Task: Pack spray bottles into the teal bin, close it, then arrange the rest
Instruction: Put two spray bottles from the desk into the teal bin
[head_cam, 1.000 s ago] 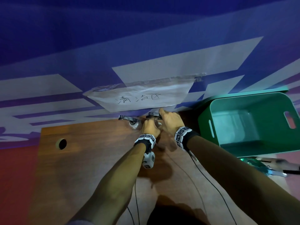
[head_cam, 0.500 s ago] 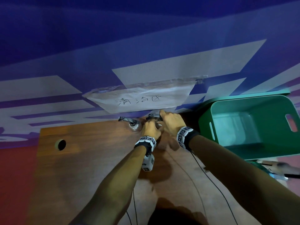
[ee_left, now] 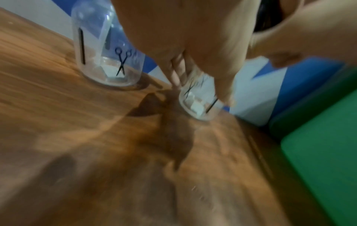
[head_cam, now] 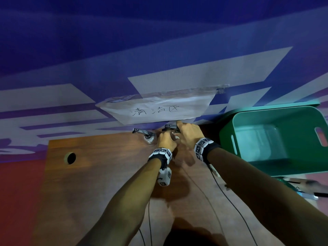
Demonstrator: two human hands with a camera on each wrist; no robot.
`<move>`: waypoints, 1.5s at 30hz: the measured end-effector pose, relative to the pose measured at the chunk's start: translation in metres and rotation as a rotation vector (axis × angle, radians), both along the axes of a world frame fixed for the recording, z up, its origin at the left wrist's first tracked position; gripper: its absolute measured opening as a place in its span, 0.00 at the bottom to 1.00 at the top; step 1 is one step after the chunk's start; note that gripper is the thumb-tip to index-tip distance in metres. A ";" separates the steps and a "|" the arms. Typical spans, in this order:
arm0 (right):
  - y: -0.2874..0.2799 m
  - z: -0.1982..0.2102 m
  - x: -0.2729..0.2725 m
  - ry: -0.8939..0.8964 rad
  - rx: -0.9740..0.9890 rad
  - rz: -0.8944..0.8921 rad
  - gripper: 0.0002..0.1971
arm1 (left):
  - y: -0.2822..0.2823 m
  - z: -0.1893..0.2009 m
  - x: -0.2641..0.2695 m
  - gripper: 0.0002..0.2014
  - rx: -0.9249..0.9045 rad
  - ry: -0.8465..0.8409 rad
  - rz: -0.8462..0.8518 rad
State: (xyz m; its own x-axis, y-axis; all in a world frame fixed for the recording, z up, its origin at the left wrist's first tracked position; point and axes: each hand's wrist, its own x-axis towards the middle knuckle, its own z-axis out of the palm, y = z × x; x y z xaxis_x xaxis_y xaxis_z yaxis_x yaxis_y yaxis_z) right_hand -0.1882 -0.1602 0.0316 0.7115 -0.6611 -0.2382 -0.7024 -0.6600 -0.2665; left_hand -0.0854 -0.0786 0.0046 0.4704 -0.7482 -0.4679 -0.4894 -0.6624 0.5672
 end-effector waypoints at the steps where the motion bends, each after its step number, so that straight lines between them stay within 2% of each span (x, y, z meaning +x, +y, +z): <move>1: 0.000 0.000 0.000 -0.007 0.003 -0.004 0.18 | -0.001 0.000 0.001 0.12 -0.003 0.014 0.003; 6: 0.001 0.001 0.002 -0.012 0.042 -0.025 0.19 | 0.011 -0.003 0.004 0.18 -0.004 0.048 -0.065; 10: 0.002 0.004 0.002 0.002 0.105 -0.073 0.18 | 0.032 0.002 0.008 0.15 -0.013 0.041 -0.117; 13: 0.010 0.007 0.004 -0.037 0.155 -0.182 0.15 | 0.048 0.037 0.020 0.12 -0.117 -0.199 -0.183; 15: 0.017 0.011 0.003 -0.059 0.199 -0.227 0.15 | 0.057 0.064 0.033 0.15 -0.200 -0.447 -0.307; 17: 0.026 0.013 -0.001 -0.075 0.239 -0.239 0.14 | 0.061 0.085 0.047 0.22 -0.196 -0.609 -0.408; 20: 0.042 0.016 -0.012 -0.164 0.270 -0.329 0.13 | 0.057 0.099 0.065 0.33 0.004 -0.688 -0.488; 23: 0.056 0.025 -0.021 -0.273 0.308 -0.453 0.12 | 0.058 0.100 0.072 0.31 0.194 -0.704 -0.541; 27: 0.063 0.045 -0.033 -0.458 0.351 -0.618 0.12 | 0.068 0.096 0.062 0.22 0.288 -0.708 -0.512; 30: 0.067 0.061 -0.043 -0.542 0.360 -0.651 0.10 | 0.075 0.099 0.047 0.14 0.279 -0.683 -0.486; 32: 0.071 0.071 -0.053 -0.597 0.396 -0.647 0.08 | 0.081 0.104 0.036 0.14 0.241 -0.667 -0.461; 35: 0.085 0.083 -0.067 -0.710 0.406 -0.671 0.09 | 0.092 0.117 0.024 0.18 0.100 -0.648 -0.373; 38: 0.104 0.097 -0.080 -0.781 0.347 -0.673 0.08 | 0.107 0.141 0.011 0.15 -0.043 -0.638 -0.284; 45: 0.127 0.140 -0.096 -0.834 0.238 -0.532 0.10 | 0.149 0.200 -0.010 0.12 -0.365 -0.636 -0.116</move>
State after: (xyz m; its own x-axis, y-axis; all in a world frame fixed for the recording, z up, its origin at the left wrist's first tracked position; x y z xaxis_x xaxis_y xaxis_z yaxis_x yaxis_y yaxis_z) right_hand -0.2843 -0.0333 0.1716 0.3387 -0.9403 0.0322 -0.4198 -0.1817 -0.8892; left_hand -0.0955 0.0709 0.2048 0.4757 -0.8655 0.1567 -0.8525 -0.4098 0.3246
